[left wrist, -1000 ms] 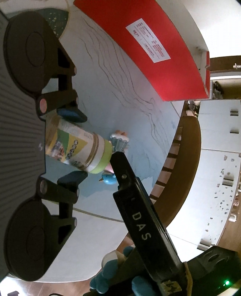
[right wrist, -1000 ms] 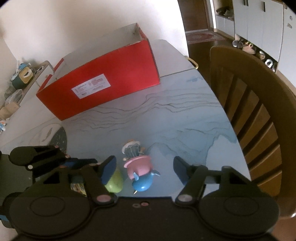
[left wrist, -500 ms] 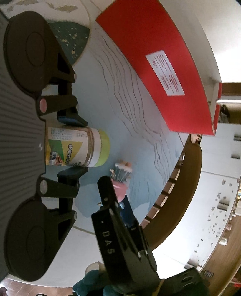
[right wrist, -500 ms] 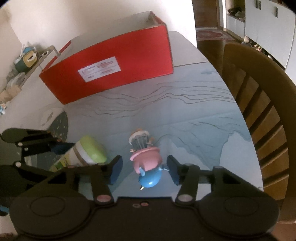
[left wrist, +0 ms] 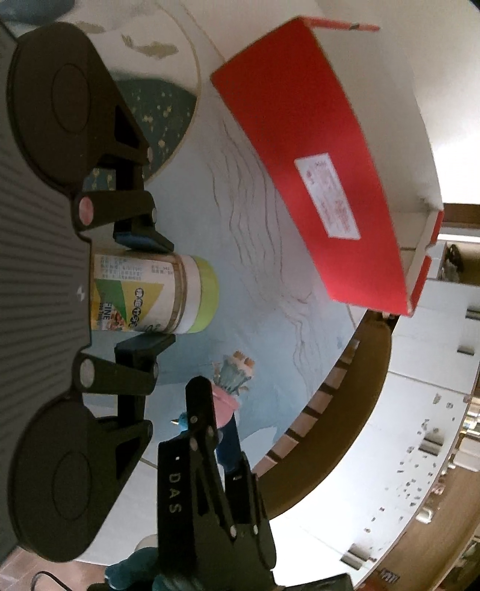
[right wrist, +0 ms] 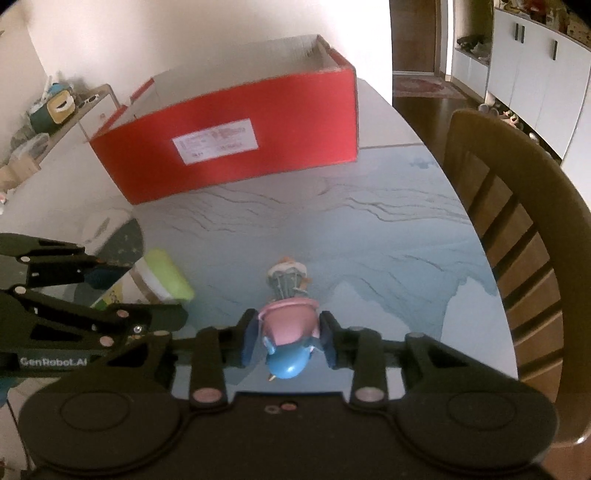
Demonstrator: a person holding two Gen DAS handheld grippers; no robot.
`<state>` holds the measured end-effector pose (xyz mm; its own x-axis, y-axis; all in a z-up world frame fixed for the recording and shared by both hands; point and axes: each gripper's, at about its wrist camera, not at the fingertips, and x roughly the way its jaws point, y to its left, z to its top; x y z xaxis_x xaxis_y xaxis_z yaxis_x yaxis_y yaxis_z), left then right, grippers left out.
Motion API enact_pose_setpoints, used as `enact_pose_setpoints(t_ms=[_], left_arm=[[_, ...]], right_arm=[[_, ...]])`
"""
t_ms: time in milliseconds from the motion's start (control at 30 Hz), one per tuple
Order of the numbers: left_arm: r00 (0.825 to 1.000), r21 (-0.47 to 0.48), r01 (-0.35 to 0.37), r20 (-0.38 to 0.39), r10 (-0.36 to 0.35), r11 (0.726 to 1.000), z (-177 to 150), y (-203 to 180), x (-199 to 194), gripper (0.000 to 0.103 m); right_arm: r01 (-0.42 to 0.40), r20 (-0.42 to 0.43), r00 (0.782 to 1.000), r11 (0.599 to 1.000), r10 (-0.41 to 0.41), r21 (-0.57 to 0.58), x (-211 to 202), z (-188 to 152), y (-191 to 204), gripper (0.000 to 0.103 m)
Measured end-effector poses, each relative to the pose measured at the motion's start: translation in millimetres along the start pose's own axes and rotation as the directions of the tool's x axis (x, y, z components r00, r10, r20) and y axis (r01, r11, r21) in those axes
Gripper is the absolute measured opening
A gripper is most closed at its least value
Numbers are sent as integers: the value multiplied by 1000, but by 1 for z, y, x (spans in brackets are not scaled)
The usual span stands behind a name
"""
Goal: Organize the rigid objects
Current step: 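Carry the green-lidded jar and bird toy with both tools over the shoebox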
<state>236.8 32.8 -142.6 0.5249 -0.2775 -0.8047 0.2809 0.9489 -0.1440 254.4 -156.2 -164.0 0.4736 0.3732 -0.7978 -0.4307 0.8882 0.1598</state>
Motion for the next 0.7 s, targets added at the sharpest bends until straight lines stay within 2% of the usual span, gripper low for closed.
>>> enact_pose_setpoints(t_ms=[267,700], left_arm=[[999,-34,-23,35,24,999,20,9,-38,44],[988,-47,-68,137,74,997,75,33,-93,44]], right_arm=[[-21,54,998,999,22,-30,-35,26,23,35],[-26,165,985,993,45,-117,-79,94,59,35]])
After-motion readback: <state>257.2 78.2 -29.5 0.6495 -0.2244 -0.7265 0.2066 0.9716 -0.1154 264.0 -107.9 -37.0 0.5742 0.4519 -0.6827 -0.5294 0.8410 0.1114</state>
